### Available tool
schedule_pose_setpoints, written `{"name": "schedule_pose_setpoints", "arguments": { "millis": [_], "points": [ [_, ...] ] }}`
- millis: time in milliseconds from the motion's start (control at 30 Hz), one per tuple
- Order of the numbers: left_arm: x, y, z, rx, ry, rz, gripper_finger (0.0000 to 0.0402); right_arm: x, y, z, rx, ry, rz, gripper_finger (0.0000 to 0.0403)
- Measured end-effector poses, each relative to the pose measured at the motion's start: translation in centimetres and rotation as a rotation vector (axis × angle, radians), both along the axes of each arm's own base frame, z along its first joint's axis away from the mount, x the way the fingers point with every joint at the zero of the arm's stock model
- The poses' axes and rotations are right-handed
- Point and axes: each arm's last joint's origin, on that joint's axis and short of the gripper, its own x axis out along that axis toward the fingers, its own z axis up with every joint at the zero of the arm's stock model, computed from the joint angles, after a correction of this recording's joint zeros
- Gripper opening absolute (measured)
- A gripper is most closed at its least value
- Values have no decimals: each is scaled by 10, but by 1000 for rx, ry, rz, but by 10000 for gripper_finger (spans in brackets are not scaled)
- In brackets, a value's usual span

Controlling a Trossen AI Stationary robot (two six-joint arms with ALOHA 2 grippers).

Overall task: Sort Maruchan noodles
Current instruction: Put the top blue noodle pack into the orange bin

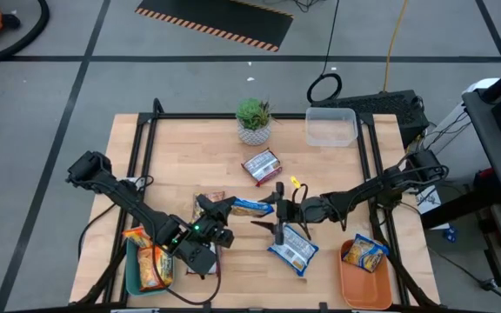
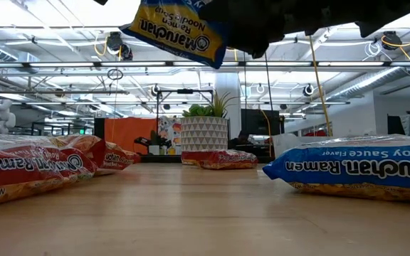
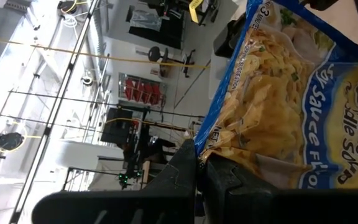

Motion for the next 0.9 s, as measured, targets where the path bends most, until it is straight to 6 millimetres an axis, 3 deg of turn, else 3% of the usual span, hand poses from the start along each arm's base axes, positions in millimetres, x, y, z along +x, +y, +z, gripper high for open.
{"name": "schedule_pose_setpoints", "arguments": {
  "millis": [467,633,900],
  "points": [
    [-1,-1,0,-1,-1,-3,6,0,0,0,-27,2,2,135],
    [-3,-5,0,0,-1,-15,9,-2,0,3,-31,4,4,126],
    [-6,-9,0,-3,-9,-24,52,-10,-2,15,-37,21,8,126]
  ]
}}
